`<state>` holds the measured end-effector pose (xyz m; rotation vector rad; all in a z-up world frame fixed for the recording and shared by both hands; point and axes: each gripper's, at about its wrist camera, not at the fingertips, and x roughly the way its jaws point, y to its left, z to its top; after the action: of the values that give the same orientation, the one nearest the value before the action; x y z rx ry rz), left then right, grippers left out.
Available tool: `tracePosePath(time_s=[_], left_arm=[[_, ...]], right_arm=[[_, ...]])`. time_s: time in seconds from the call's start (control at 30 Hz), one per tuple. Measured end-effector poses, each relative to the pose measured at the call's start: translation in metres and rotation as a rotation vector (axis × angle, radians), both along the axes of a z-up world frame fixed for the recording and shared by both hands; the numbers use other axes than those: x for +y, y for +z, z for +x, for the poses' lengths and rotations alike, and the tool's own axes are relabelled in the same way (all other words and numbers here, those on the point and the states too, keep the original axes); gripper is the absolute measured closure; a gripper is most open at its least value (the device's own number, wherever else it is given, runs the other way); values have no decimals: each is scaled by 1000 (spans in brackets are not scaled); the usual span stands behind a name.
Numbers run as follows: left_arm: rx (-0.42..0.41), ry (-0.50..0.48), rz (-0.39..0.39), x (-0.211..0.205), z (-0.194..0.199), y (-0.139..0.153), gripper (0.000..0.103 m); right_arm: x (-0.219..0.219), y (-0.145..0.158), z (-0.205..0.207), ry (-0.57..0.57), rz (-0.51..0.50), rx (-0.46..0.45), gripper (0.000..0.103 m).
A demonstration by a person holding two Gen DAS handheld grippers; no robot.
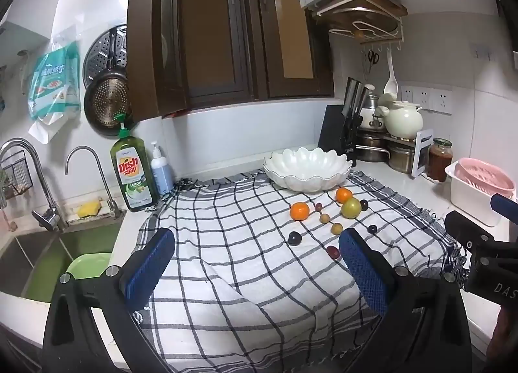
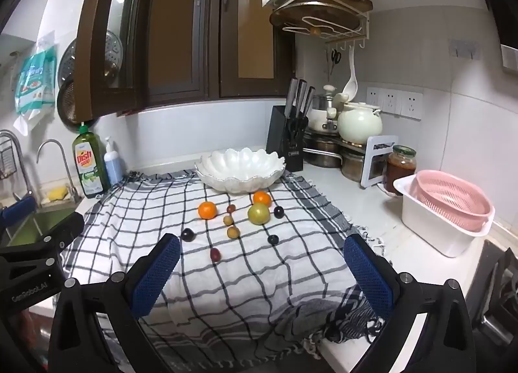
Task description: Organize fruits
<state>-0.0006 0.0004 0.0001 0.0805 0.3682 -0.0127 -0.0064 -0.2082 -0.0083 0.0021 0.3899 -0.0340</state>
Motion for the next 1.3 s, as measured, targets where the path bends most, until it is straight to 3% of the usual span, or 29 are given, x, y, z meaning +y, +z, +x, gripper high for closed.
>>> tracePosePath(time_s=[0.03, 0.33, 0.4, 1.3], left_arm=[[1, 4, 2, 0, 0, 0, 0], [21, 3, -28, 8, -3, 27, 0], [13, 3, -19, 1, -1, 18, 0], [-12, 1, -8, -1, 1, 16, 0]], right_arm=[[-1, 0, -2, 1, 11, -36, 1], [-3, 1, -5, -1, 9, -28, 1], [-4, 1, -2, 1, 6, -24, 1], [2, 4, 0, -4, 14, -23, 1]])
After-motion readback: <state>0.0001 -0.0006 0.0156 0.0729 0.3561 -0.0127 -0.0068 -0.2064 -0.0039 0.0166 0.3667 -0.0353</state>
